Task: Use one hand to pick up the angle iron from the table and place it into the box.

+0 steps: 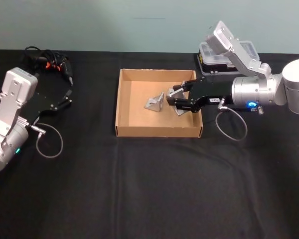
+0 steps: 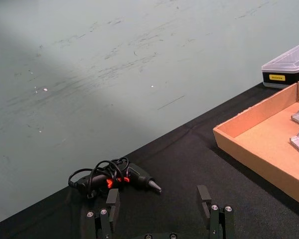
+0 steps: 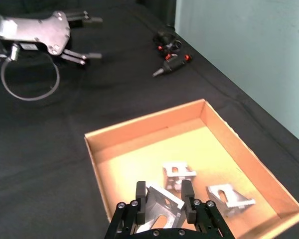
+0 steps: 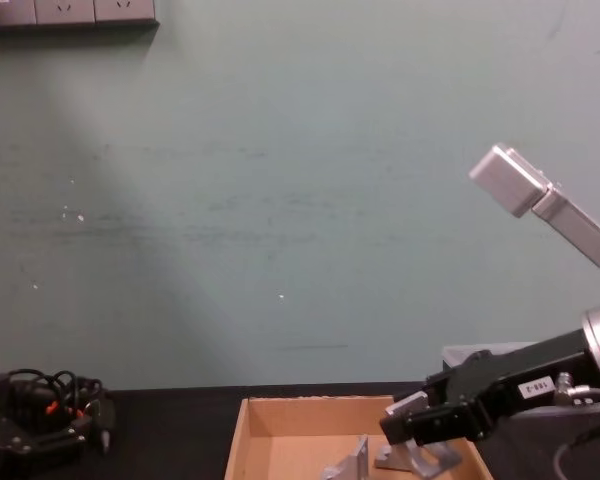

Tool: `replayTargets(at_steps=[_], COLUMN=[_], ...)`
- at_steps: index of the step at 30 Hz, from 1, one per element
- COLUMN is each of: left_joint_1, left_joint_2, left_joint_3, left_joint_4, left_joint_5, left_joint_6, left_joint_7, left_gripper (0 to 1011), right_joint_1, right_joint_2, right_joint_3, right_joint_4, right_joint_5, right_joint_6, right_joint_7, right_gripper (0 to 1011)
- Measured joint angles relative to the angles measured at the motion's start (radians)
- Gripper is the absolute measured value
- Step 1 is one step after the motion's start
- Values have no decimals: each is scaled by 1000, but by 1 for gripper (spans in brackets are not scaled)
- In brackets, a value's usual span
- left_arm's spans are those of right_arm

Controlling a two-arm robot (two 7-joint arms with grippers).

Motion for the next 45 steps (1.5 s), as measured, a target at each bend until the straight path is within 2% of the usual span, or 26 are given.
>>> replayTargets(at_steps=[13, 21, 31, 39, 45], left_joint_1=[0, 0, 0, 0, 0], left_joint_2=[0, 0, 0, 0, 0], left_joint_3=[0, 0, 0, 0, 0], left_joint_4=[0, 0, 0, 0, 0], left_joint_5=[0, 0, 0, 0, 0], left_joint_6=[0, 0, 0, 0, 0], left_joint_7=[0, 0, 0, 0, 0], left_gripper=[1011, 1011, 1011, 1011, 1011], right_joint_1=[4, 3, -15, -14, -14], right_joint_2=[-41, -73, -94, -94, -93], right_joint_3=[-6, 7, 31, 29, 28], right_joint_4=[95, 142, 151, 151, 151], right_joint_5=[-59, -81, -100, -99, -98], right_joint_6=[-30, -41, -34, -35, -36], right_joint_7=[-3, -12, -42, -41, -41], right_gripper=[436, 436, 436, 436, 559])
